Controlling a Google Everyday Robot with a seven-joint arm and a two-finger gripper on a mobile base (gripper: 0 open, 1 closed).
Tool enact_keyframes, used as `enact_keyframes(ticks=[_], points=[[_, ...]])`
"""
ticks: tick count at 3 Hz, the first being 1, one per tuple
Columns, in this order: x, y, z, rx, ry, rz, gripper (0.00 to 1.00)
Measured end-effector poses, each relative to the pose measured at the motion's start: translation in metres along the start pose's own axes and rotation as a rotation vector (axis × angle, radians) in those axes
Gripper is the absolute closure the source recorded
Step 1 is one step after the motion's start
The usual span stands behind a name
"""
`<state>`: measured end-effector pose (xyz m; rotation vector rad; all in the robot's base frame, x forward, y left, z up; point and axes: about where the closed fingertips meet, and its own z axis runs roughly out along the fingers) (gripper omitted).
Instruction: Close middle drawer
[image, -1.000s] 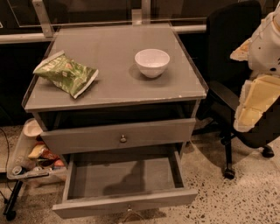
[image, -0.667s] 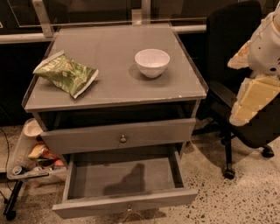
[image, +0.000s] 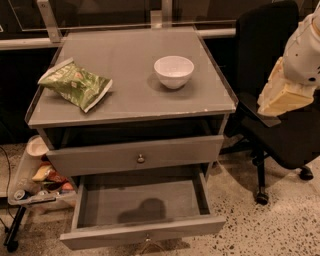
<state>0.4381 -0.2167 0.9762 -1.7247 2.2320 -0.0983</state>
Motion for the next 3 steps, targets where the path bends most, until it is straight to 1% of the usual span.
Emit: enact_keyframes(ticks=[1, 2, 3], points=[[0.000, 0.000, 0.000, 0.000, 0.000, 0.000, 0.88], [0.000, 0.000, 0.000, 0.000, 0.000, 0.000, 1.00], [0.009, 0.021, 0.020, -0.026, 0.006, 0.013, 1.00]])
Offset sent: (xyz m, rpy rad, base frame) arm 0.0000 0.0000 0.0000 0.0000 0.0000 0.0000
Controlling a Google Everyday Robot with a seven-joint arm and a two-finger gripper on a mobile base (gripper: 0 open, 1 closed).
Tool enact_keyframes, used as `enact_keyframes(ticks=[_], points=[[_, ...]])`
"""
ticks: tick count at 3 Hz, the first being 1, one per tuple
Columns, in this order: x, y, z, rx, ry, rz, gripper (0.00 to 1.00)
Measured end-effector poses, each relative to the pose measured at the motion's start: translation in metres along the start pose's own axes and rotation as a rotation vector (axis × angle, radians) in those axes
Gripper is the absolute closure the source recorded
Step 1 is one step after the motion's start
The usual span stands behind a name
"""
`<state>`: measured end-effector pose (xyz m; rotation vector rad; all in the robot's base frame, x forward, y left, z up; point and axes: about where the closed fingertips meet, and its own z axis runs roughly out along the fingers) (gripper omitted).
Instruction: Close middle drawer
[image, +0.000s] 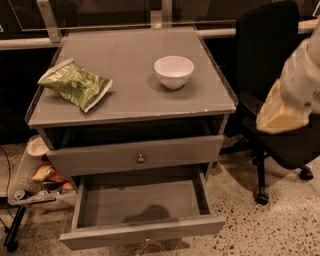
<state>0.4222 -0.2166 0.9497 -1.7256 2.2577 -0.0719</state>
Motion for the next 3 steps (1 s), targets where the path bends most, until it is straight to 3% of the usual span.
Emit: enact_keyframes(ticks=[1, 2, 3], points=[[0.009, 0.038, 0.042, -0.023, -0.019, 0.034, 1.00], [0.011, 0.078, 0.111, -0.092, -0.038, 0.051, 1.00], [0.022, 0.104, 0.138, -0.145, -0.008, 0.051, 1.00]])
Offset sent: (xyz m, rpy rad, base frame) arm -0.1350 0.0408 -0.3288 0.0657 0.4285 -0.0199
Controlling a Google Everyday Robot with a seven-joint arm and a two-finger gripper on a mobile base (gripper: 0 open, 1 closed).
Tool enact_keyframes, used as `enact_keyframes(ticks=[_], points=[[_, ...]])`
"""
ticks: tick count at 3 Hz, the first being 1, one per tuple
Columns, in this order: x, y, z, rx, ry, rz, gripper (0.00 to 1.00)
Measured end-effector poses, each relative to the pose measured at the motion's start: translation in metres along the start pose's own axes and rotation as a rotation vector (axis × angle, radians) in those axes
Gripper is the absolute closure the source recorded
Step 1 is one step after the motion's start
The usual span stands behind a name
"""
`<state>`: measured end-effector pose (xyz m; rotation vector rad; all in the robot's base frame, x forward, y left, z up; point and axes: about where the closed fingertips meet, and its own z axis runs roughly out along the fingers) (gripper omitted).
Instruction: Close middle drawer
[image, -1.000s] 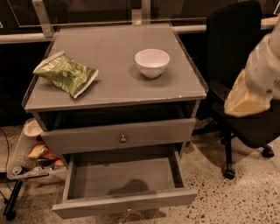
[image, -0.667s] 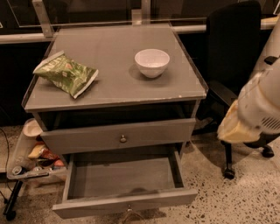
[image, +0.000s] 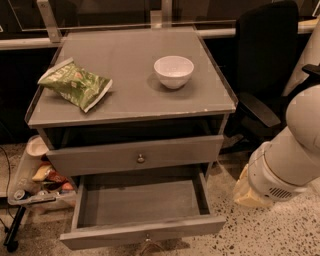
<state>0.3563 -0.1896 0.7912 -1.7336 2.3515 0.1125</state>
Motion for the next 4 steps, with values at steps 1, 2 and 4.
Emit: enact_keyframes(ticks=[1, 2, 4], points=[[0.000, 0.000, 0.000, -0.001, 0.000, 0.000, 1.00], [0.008, 0.019, 0.033, -0.070, -0.001, 0.042, 1.00], [0.024, 0.062, 0.180, -0.230, 0.060, 0.130, 1.00]])
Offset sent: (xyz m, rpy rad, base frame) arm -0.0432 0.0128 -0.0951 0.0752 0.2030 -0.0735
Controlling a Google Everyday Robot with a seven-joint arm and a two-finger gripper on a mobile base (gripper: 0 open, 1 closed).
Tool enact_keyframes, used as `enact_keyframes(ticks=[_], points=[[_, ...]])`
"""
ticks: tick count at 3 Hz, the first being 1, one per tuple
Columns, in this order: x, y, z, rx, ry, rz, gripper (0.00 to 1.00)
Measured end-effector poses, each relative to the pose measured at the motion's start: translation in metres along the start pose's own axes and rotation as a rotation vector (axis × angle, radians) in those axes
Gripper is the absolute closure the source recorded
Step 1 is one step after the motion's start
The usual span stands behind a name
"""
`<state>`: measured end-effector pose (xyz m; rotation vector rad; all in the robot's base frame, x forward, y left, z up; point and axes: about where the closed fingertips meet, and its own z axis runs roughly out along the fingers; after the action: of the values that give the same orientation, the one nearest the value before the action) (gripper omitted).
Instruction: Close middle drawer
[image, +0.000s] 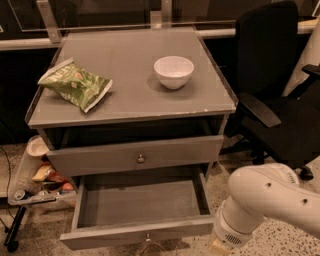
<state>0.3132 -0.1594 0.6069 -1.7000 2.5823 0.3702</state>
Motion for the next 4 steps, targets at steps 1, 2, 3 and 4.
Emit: enact_keyframes(ticks=[1, 2, 3, 4], points=[[-0.001, -0.005, 0.054, -0.056, 0.023, 0.029, 1.00], [-0.001, -0.004, 0.059, -0.066, 0.023, 0.034, 1.00], [-0.001, -0.004, 0.059, -0.066, 0.023, 0.034, 1.00], [-0.003, -0.011, 0.098, -0.100, 0.016, 0.062, 1.00]])
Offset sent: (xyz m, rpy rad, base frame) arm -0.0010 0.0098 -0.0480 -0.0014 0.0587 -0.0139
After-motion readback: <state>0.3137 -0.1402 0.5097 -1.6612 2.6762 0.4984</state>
